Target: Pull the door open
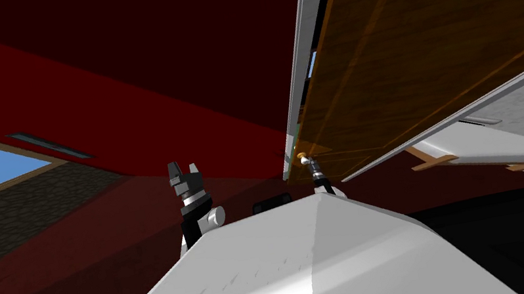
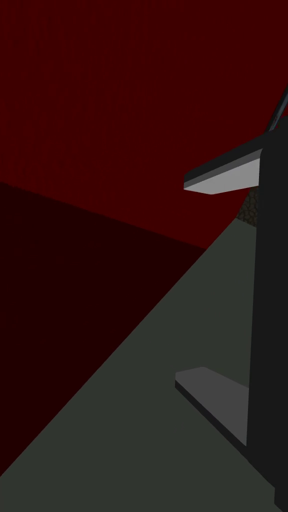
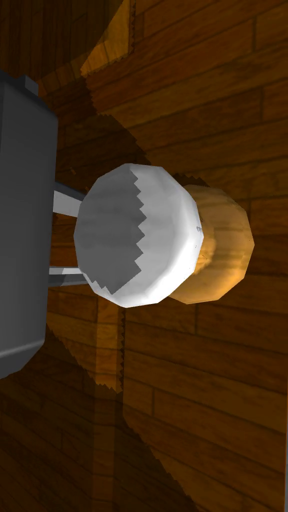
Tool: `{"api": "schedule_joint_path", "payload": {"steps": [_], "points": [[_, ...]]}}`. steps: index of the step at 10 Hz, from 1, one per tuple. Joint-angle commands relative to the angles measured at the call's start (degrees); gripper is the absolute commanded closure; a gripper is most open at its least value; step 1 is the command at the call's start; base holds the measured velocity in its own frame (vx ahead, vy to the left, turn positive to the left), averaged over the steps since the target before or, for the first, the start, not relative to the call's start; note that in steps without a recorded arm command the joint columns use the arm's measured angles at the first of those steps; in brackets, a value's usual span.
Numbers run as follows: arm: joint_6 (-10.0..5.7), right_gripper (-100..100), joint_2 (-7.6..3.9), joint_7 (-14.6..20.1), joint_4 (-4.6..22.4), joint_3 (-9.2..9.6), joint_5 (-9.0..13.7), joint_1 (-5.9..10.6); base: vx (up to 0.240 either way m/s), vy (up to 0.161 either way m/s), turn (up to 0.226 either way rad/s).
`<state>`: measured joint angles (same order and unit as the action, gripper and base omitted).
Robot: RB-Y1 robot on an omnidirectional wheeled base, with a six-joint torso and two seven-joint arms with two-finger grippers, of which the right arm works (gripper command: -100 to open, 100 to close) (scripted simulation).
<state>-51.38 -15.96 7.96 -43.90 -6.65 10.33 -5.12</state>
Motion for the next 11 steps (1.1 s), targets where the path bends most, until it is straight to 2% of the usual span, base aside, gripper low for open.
{"api": "schedule_joint_path", "payload": {"steps": [1, 2, 3, 4, 5, 6, 7, 9, 10, 11], "points": [[-0.93, 100, 0.63, 2.80, 0.01, 1.24, 1.28, 0.90, -0.048, -0.029, 0.074], [-0.76, 100, 0.56, 4.17, -0.09, 1.78, 2.66, 0.93, -0.082, -0.035, 0.116], [-0.76, 100, 0.56, 5.18, -0.09, 1.78, 2.66, 0.93, -0.067, -0.023, 0.069], [-0.58, 100, 0.50, 7.04, -0.20, 2.33, 4.03, 0.97, -0.052, -0.016, 0.091], [-0.58, 100, 0.50, 7.57, -0.20, 2.33, 4.03, 0.97, -0.044, -0.013, 0.055], [-0.41, 100, 0.43, 9.63, -0.31, 2.88, 5.41, 1.00, -0.066, -0.016, 0.109], [-0.41, 100, 0.43, 9.96, -0.31, 2.88, 5.41, 1.00, -0.055, -0.014, 0.052], [-0.07, 100, 0.30, 13.71, -0.53, 3.94, 8.09, 1.07, -0.063, -0.019, 0.106], [-0.07, 100, 0.30, 14.72, -0.53, 3.94, 8.09, 1.07, -0.050, -0.030, 0.047], [0.10, 100, 0.24, 16.61, -0.63, 4.47, 9.42, 1.10, -0.054, -0.022, 0.069]]}}
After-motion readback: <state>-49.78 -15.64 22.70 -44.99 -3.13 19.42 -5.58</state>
